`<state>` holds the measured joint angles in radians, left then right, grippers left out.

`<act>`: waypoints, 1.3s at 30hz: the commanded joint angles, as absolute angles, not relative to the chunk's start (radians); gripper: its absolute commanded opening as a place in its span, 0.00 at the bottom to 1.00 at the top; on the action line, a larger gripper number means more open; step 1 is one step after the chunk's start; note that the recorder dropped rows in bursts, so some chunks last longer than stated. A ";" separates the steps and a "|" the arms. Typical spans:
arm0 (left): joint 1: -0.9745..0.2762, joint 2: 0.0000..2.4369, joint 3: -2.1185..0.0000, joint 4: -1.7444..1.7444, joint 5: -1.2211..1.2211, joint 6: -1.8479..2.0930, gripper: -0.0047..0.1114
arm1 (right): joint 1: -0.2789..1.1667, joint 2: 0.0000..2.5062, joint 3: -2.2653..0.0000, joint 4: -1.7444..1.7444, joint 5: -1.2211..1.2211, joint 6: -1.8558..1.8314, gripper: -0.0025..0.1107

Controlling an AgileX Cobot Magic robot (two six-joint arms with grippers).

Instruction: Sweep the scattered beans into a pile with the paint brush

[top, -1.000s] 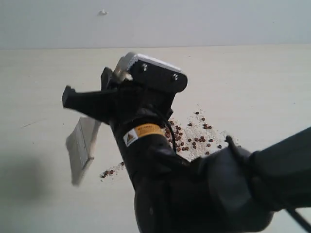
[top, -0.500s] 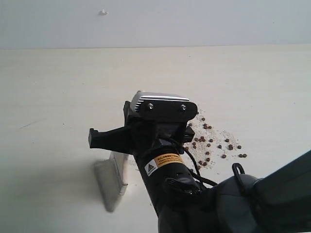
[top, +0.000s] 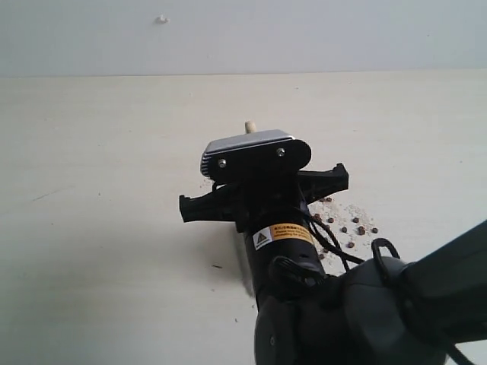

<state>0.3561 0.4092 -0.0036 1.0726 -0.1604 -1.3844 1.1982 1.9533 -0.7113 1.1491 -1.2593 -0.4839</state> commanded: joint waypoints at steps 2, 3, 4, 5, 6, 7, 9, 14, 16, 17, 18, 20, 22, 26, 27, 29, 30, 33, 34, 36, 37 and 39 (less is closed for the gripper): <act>0.360 0.407 0.000 1.066 -0.158 -1.382 0.04 | 1.149 1.959 -0.702 1.168 -1.217 -0.529 0.02; 0.360 0.407 0.000 1.066 -0.158 -1.382 0.04 | 1.144 1.959 -0.702 1.166 -1.221 -0.529 0.02; 0.360 0.407 0.000 1.066 -0.158 -1.382 0.04 | 1.139 1.959 -0.702 1.165 -1.221 -0.529 0.02; 0.360 0.407 0.000 1.066 -0.158 -1.382 0.04 | 1.137 1.959 -0.702 1.165 -1.221 -0.529 0.02; 0.360 0.407 0.000 1.066 -0.158 -1.382 0.04 | 1.137 1.959 -0.702 1.161 -1.221 -0.529 0.02; 0.360 0.407 0.000 1.066 -0.158 -1.382 0.04 | 1.137 1.959 -0.702 1.157 -1.221 -0.529 0.02; 0.360 0.407 0.000 1.066 -0.158 -1.382 0.04 | 1.137 1.957 -0.702 1.149 -1.221 -0.529 0.02; 0.360 0.407 0.000 1.066 -0.158 -1.382 0.04 | 1.139 1.927 -0.702 1.146 -1.221 -0.486 0.02; 0.360 0.407 0.000 1.066 -0.158 -1.382 0.04 | 1.139 1.899 -0.702 1.128 -1.221 -0.466 0.02; 0.360 0.407 0.000 1.066 -0.158 -1.382 0.04 | 1.139 1.888 -0.702 1.112 -1.221 -0.464 0.02; 0.360 0.407 0.000 1.066 -0.158 -1.382 0.04 | 1.139 1.872 -0.702 1.091 -1.221 -0.454 0.02; 0.360 0.407 0.000 1.066 -0.158 -1.382 0.04 | 1.139 1.844 -0.702 1.050 -1.221 -0.425 0.02; 0.360 0.407 0.000 1.066 -0.158 -1.382 0.04 | 1.139 1.821 -0.702 1.010 -1.221 -0.372 0.02; 0.360 0.407 0.000 1.066 -0.158 -1.382 0.04 | 1.139 1.803 -0.724 0.991 -1.221 -0.293 0.02; 0.360 0.407 0.000 1.066 -0.158 -1.382 0.04 | 1.135 1.803 -0.731 0.989 -1.221 -0.280 0.02; 0.360 0.407 0.000 1.066 -0.158 -1.382 0.04 | 1.114 1.813 -0.755 0.960 -1.221 -0.239 0.02; 0.360 0.407 0.000 1.066 -0.158 -1.382 0.04 | 1.103 1.823 -0.765 0.941 -1.221 -0.218 0.02; 0.360 0.407 0.000 1.066 -0.158 -1.382 0.04 | 1.057 1.861 -0.802 0.901 -1.221 -0.113 0.02; 0.360 0.407 0.000 1.066 -0.158 -1.382 0.04 | 1.041 1.879 -0.818 0.890 -1.221 -0.081 0.02; 0.360 0.407 0.000 1.066 -0.158 -1.382 0.04 | 1.009 1.917 -0.856 0.870 -1.221 -0.035 0.02; 0.360 0.407 0.000 1.066 -0.158 -1.382 0.04 | 0.995 1.940 -0.876 0.855 -1.221 -0.006 0.02; 0.360 0.407 0.000 1.066 -0.158 -1.382 0.04 | 0.971 1.988 -0.915 0.819 -1.221 0.051 0.02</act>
